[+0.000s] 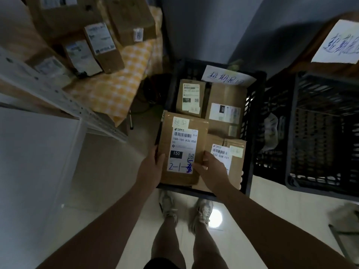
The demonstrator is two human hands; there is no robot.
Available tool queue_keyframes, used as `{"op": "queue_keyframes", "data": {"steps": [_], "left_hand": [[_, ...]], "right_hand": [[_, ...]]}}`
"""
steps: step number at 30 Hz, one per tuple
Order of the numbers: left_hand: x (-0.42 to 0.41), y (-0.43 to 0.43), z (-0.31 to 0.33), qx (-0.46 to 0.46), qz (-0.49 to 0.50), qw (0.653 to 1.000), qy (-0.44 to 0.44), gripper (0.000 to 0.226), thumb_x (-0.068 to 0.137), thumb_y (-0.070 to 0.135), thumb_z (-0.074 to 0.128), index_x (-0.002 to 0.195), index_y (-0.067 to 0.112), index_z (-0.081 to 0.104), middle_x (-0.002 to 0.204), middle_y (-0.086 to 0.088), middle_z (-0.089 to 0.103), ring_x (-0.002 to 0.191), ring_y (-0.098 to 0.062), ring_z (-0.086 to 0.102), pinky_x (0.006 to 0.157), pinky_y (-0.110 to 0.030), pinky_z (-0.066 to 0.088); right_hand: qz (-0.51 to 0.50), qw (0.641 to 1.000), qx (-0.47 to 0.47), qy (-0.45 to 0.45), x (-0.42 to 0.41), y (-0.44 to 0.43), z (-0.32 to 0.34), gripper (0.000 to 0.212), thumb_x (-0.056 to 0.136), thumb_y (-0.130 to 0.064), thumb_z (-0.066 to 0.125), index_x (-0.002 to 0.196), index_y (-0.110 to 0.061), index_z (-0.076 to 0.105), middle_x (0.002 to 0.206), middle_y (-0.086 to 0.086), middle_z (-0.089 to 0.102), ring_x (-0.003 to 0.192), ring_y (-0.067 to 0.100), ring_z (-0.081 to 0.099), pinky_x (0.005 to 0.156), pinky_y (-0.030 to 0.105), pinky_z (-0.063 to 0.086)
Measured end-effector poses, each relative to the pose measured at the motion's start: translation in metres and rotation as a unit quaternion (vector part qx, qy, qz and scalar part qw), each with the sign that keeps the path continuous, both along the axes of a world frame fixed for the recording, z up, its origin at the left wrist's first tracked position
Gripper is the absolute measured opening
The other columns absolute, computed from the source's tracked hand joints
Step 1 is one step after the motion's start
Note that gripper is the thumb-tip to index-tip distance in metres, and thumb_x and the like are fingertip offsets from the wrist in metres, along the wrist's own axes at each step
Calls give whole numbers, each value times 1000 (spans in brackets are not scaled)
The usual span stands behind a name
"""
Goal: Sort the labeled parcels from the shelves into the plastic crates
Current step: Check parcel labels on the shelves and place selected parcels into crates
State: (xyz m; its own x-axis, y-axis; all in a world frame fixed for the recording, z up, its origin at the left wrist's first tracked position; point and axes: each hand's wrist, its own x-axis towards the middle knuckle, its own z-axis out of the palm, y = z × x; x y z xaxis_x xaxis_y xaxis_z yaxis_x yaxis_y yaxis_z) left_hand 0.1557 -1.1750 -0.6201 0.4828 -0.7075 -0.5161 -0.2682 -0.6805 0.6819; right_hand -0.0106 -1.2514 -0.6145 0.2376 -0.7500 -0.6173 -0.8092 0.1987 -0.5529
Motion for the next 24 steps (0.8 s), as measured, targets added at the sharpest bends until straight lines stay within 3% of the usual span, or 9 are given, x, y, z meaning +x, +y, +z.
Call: {"op": "queue_keyframes", "data": {"steps": [4, 7, 10, 13, 21, 24], "left_hand": [[-5, -9, -17, 0, 2, 999, -44, 33, 101, 23, 42, 131, 12, 47, 118, -7, 58, 108, -23, 58, 78, -25, 40], [-6, -13, -24, -6, -7, 997, -74, 53, 99, 20, 47, 148, 19, 28, 132, -12, 43, 111, -26, 55, 83, -27, 42], [-3, -18, -33, -9, -124, 985, -122, 74, 96, 29, 53, 152, 34, 6, 142, -13, 27, 115, -28, 51, 93, -37, 50], [0, -22, -41, 28, -217, 961, -167, 83, 91, 39, 58, 152, 37, 2, 149, -14, 16, 128, -32, 38, 102, -46, 46], [-2, -22, -57, 58, -235, 957, -161, 86, 91, 41, 59, 153, 31, 0, 150, -15, 16, 132, -31, 34, 107, -43, 39], [-3, -31, -62, 94, -286, 921, -248, 86, 91, 52, 51, 154, 25, -1, 153, -18, 14, 136, -33, 26, 109, -43, 30]], "right_hand": [[8, 999, -25, 28, 2, 0, -12, 53, 89, -32, 62, 137, -27, 37, 104, -2, 69, 101, 24, 63, 101, 47, 40], [52, 992, -64, 91, 9, -1, -20, 60, 91, -35, 56, 143, -26, 27, 100, 0, 68, 101, 25, 61, 98, 40, 30], [91, 981, -114, 130, 11, -6, -27, 70, 91, -41, 53, 149, -25, 17, 111, 1, 63, 109, 25, 55, 100, 44, 26], [111, 979, -130, 115, 10, -10, -33, 79, 91, -40, 55, 152, -29, 6, 125, 2, 56, 118, 25, 49, 107, 49, 22], [195, 959, -149, 142, 6, -18, -43, 68, 95, -42, 49, 152, -26, 15, 147, -1, 39, 135, 24, 31, 108, 45, 16], [235, 937, -203, 161, 11, -31, -46, 61, 95, -38, 51, 149, -25, 26, 149, 4, 32, 135, 27, 28, 110, 48, 18]]}}
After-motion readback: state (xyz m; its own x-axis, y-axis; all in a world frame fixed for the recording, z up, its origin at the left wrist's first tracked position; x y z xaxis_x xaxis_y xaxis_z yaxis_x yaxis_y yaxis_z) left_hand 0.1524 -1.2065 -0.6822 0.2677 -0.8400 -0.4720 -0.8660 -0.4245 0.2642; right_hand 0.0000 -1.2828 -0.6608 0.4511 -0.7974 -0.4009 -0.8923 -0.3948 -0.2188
